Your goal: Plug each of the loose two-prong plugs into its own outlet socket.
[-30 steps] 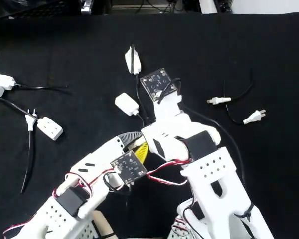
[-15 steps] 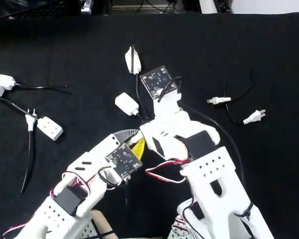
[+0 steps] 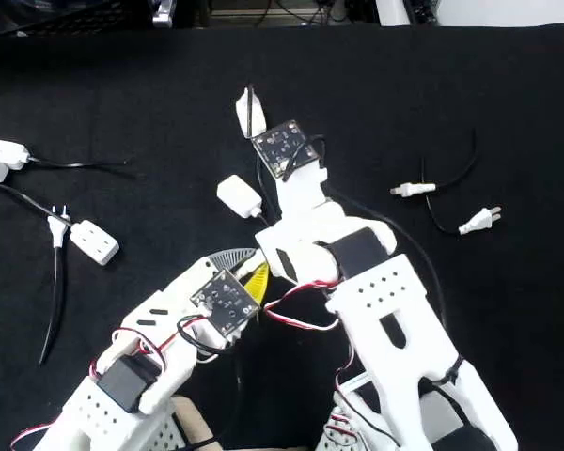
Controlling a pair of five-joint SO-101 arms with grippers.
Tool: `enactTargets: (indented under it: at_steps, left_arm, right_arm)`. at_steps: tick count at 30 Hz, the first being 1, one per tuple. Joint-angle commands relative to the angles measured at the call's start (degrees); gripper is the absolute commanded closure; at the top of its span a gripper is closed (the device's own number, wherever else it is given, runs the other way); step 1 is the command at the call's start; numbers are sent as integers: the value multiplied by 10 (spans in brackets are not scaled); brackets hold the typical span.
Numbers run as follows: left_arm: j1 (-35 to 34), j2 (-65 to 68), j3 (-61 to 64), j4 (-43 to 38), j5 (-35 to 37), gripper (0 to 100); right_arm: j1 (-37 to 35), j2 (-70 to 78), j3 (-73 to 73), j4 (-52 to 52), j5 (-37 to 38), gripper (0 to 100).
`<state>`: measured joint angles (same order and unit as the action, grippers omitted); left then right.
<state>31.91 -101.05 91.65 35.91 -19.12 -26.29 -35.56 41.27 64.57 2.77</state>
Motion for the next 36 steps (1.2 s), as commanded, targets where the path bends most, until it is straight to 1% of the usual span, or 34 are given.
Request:
enactTargets:
  at_steps: [1, 14, 20, 23, 31, 36]
  left_arm:
    - [-20, -33, -73, -7, 6, 972]
    - [-21, -33, -78, -6, 9, 972]
    - [-55, -34, -91, -6, 11, 972]
    - [-67, -34, -96, -6, 39, 972]
    - [-71, -34, -102, -5, 45, 972]
    - [-69, -34, -147, 45, 46, 972]
  right_arm:
    - [-2, 16, 5, 1, 1, 985]
    - [-2, 18, 24, -28, -2, 985]
    - [-2, 21, 26, -32, -2, 985]
    - [-2, 21, 26, -33, -2, 985]
    - [-4, 22, 27, -33, -2, 985]
    - [-4, 22, 28, -33, -2, 985]
